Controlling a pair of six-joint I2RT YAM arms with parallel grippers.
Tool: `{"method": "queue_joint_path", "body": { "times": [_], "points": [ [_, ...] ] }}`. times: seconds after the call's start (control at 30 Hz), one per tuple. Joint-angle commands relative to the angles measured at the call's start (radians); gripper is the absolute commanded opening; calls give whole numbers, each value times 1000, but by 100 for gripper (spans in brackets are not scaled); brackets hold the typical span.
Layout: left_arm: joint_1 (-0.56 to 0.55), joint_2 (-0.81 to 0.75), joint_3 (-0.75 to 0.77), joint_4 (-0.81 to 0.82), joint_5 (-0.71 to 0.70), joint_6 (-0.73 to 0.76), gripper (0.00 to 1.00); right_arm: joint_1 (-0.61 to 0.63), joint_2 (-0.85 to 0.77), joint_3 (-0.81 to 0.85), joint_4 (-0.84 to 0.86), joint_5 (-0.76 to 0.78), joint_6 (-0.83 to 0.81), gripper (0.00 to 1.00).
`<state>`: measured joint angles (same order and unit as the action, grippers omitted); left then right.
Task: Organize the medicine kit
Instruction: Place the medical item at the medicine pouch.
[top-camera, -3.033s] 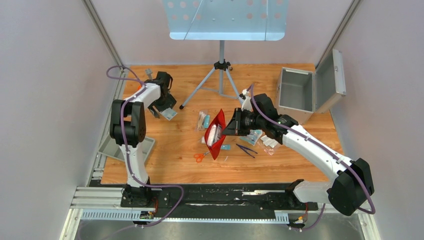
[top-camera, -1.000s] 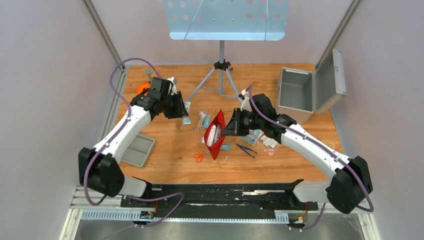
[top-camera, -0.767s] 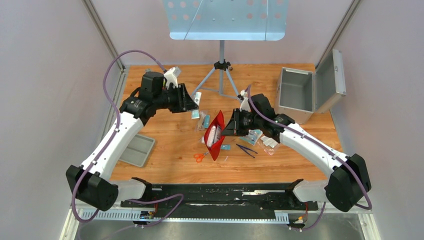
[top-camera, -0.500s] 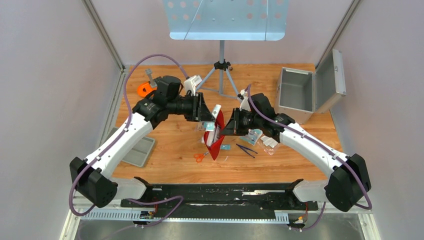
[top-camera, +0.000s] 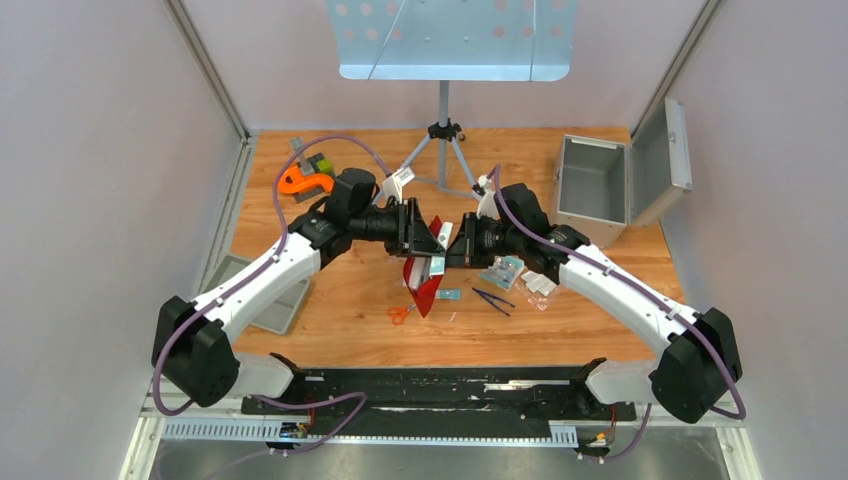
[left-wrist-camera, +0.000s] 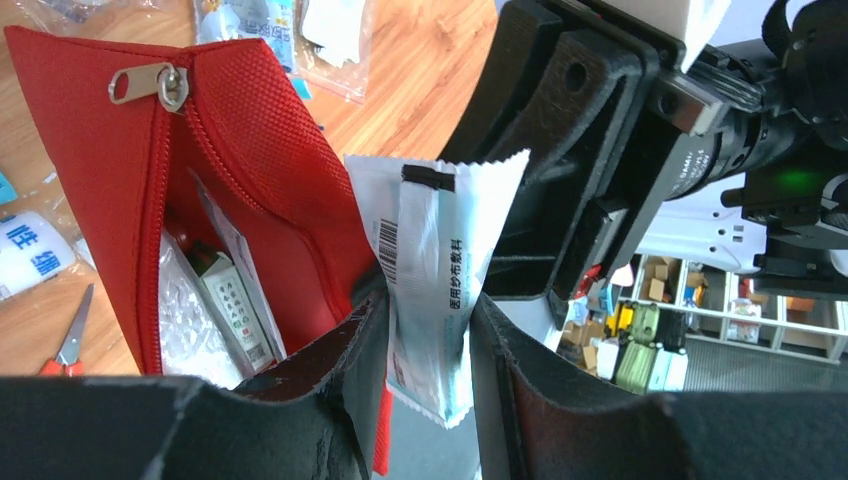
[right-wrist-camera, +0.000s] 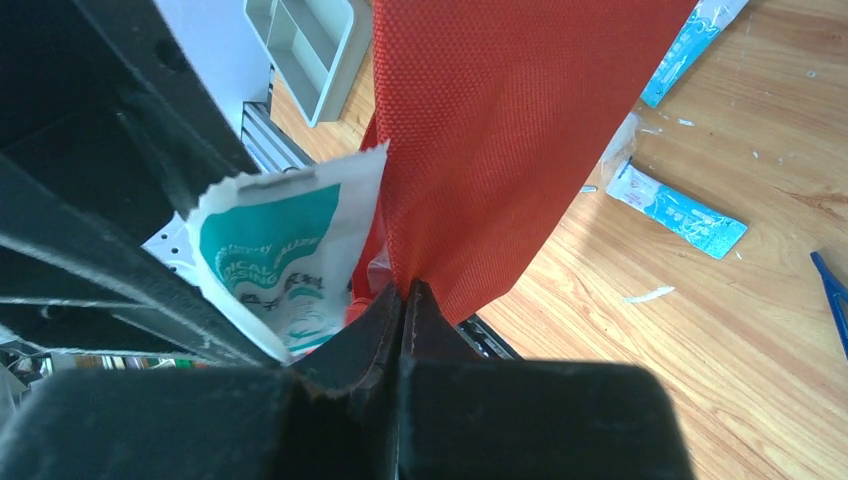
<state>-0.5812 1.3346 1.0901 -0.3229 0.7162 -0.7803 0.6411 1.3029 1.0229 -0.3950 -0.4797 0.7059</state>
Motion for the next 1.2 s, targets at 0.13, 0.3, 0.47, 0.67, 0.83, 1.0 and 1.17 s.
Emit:
{"method": "queue_joint_path", "body": {
  "times": [0.13, 0.3, 0.47, 0.67, 0.83, 1.0, 1.17],
  "points": [
    [-3, 35, -73, 175, -18, -90, 43, 9, -20, 43, 56, 7, 14, 0],
    [-4, 20, -76, 127, -68, -60, 41, 11, -26, 36, 56, 9, 17, 0],
    [-3, 25, -84, 108, -70, -53, 41, 10, -30, 33, 55, 13, 17, 0],
    [-4, 30, -97, 78, -53, -39, 51, 11, -46, 36, 56, 24, 21, 0],
    [-4, 22, -73, 43, -53, -19, 66, 11, -44, 36, 56, 23, 22, 0],
    [-3, 0, -29, -29, -71, 25, 69, 11, -47, 31, 55, 24, 22, 0],
    [-3, -16, -1, -70, -93, 38, 66, 11, -48, 28, 55, 24, 23, 0]
  ]
}}
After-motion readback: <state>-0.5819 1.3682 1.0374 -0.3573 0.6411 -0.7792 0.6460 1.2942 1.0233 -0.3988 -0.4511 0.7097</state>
